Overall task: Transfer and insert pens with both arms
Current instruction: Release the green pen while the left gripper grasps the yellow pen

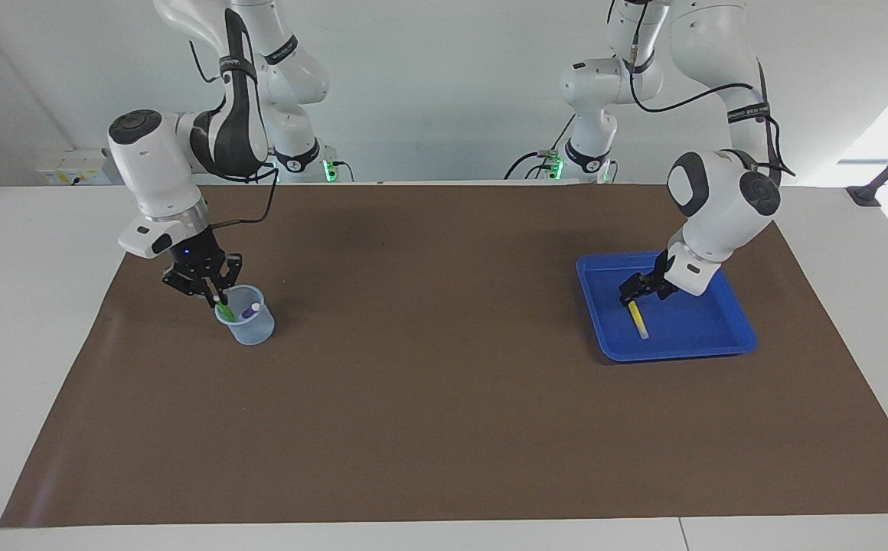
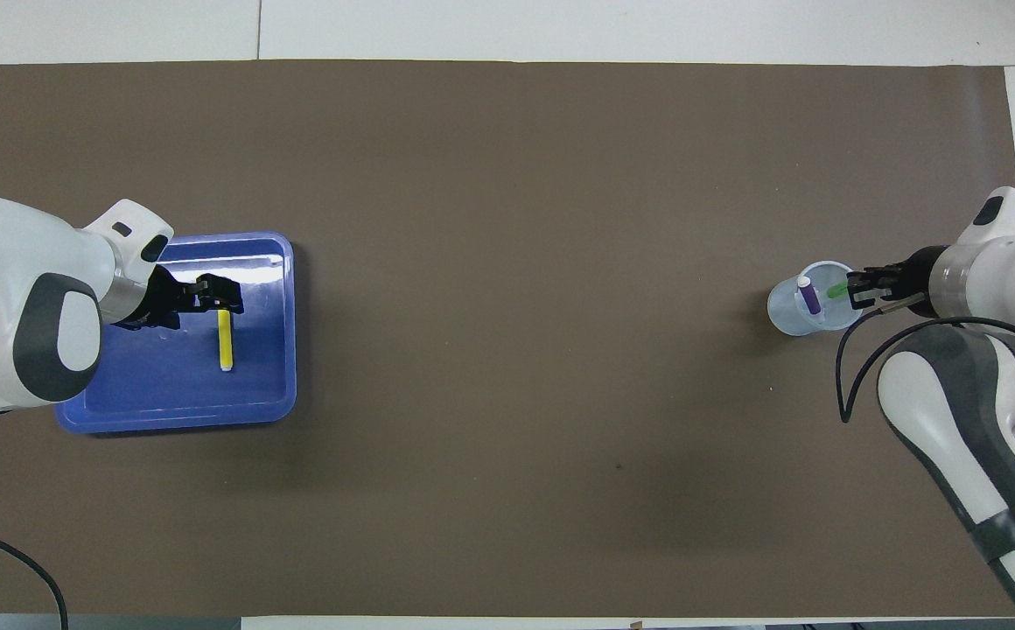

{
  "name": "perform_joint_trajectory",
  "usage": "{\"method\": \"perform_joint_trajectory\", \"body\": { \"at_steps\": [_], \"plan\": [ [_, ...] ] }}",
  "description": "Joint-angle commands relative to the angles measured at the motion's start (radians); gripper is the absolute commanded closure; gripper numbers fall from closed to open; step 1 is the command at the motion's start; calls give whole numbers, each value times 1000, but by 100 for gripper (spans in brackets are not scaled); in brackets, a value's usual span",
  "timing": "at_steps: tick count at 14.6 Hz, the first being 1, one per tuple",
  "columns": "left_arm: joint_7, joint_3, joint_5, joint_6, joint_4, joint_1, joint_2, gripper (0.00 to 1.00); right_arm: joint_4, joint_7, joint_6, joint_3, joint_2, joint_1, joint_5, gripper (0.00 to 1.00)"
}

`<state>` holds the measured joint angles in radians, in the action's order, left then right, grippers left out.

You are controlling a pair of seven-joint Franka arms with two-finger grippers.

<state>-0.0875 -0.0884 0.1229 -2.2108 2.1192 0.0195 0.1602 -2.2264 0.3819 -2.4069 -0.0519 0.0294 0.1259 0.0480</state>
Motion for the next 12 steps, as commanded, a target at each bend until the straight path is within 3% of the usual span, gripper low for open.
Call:
{"method": "perform_joint_trajectory", "body": {
  "at_steps": [1,3,4,6,8,11,12],
  "plan": [
    [25,-8,-100,-47,-4,-4,47,5,-10,5,-20,-14,-8,21,-19,100],
    [26,-8,-135,-61,-4,-7,65,9,-9,0,-21,-14,-9,21,-17,100],
    [26,-8,-135,-70,-5,-9,70,14,-7,0,-21,-14,-11,23,-16,95],
    [26,-8,-135,-72,-10,-9,71,20,-2,-2,-21,-13,-13,27,-14,56],
    [26,-8,-135,-75,-13,-9,74,25,5,-2,-21,-13,-16,38,-8,35],
    [25,-8,-135,-75,-19,-12,87,42,34,-55,-38,-13,-34,46,-4,3],
    [25,-8,-135,-75,-19,-12,87,49,51,-102,-28,-13,-40,46,-4,0]
  ]
}}
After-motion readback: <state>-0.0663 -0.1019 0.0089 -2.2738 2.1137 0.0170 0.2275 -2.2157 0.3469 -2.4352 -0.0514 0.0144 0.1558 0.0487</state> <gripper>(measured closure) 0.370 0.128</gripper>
